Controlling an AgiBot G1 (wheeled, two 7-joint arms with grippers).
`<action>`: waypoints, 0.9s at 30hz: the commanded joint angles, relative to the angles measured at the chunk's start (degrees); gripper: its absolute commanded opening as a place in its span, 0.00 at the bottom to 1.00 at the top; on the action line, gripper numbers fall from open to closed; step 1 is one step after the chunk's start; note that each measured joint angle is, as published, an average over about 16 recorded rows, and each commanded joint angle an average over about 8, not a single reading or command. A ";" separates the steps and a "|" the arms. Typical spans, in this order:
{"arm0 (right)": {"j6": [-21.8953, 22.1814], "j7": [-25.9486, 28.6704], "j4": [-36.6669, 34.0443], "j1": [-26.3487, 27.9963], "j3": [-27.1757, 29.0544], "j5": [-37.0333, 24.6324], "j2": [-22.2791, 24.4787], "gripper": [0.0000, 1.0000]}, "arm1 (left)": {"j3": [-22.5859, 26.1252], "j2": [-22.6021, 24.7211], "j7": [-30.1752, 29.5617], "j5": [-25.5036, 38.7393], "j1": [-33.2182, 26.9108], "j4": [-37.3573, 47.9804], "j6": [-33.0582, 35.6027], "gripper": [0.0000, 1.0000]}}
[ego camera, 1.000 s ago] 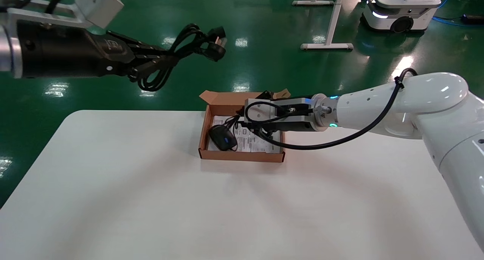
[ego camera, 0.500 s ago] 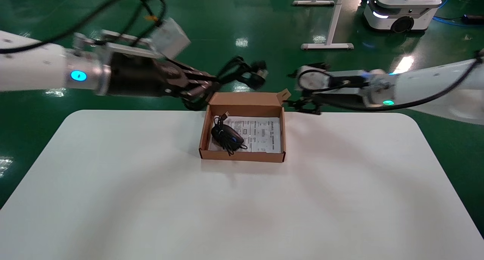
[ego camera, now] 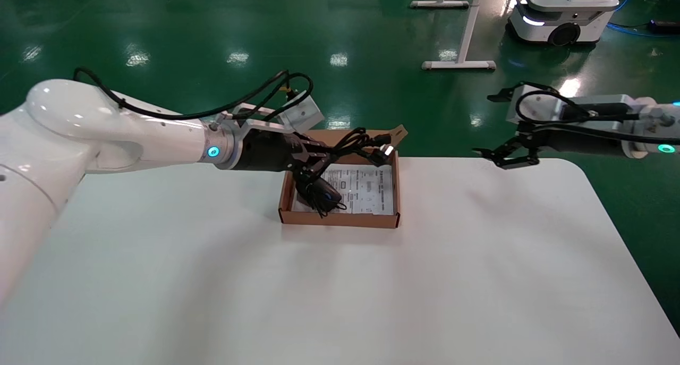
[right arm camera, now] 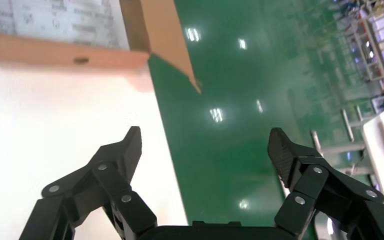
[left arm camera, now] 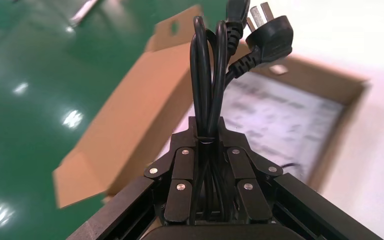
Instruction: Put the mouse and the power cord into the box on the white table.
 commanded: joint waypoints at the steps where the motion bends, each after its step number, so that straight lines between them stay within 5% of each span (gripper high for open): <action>1: -0.65 -0.15 -0.37 0.13 0.04 0.04 1.01 1.00 | -0.02 1.52 2.08 0.25 -0.28 2.96 -2.01 0.76; 3: -1.04 -0.15 -0.57 0.18 0.30 0.44 1.54 1.00 | -0.07 2.07 2.80 0.24 -0.32 4.05 -2.77 0.99; 15: -1.56 1.07 1.05 -0.87 0.93 1.47 2.02 1.00 | -0.89 0.94 2.58 -0.80 0.49 2.51 -2.03 1.00; 27: -5.06 11.02 14.34 -8.70 5.26 7.89 6.39 1.00 | -6.85 -6.77 1.29 -8.35 7.40 -8.38 4.04 1.00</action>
